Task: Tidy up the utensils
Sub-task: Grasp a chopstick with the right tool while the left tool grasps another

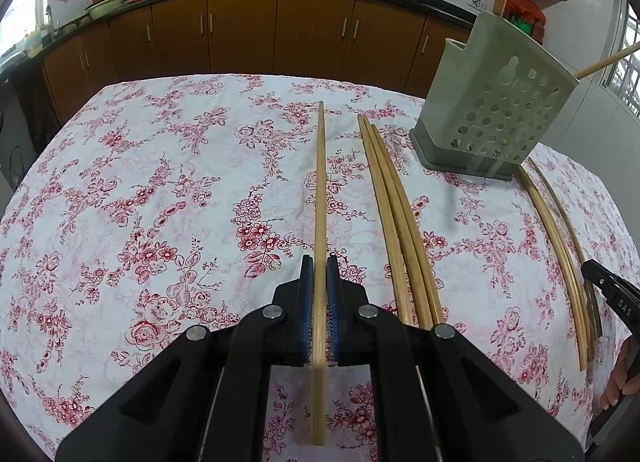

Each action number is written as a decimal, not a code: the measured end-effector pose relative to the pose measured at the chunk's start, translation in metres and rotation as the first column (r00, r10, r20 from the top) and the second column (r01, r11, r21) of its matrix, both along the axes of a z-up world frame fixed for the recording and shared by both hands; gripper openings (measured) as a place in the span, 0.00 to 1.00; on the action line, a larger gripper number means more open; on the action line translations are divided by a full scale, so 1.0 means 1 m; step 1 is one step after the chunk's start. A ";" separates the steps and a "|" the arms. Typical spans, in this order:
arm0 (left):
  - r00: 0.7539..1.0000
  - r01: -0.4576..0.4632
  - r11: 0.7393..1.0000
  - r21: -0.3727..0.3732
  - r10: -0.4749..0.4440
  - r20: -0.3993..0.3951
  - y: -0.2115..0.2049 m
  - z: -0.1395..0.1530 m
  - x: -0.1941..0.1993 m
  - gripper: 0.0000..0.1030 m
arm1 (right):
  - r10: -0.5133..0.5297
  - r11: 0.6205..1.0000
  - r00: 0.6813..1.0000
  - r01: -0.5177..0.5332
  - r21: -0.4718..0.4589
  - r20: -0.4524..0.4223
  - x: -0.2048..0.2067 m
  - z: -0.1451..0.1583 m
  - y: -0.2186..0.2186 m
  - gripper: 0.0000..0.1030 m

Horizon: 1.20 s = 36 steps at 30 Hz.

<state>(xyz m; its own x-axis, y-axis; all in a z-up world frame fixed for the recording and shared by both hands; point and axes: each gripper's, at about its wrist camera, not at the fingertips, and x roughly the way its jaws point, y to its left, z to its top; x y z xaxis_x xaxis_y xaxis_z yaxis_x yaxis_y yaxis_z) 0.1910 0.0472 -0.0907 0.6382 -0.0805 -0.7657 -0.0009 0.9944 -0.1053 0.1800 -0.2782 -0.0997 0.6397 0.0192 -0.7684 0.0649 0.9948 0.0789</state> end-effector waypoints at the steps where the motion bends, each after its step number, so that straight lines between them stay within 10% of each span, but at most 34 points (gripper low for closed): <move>1: 1.000 0.000 1.000 -0.001 0.000 0.000 0.000 0.000 0.000 0.08 | 0.000 1.000 1.000 0.000 0.000 0.000 0.000 0.000 0.000 0.09; 36: 1.000 0.005 1.000 0.017 -0.005 -0.001 -0.002 0.000 -0.002 0.08 | -0.002 1.000 1.000 0.002 0.006 0.001 -0.002 0.000 -0.001 0.09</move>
<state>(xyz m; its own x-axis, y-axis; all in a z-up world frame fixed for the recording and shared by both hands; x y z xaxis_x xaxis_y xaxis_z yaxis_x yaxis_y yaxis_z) 0.1893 0.0457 -0.0909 0.6372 -0.0702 -0.7675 0.0036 0.9961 -0.0881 0.1784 -0.2791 -0.0995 0.6409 0.0221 -0.7673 0.0672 0.9941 0.0848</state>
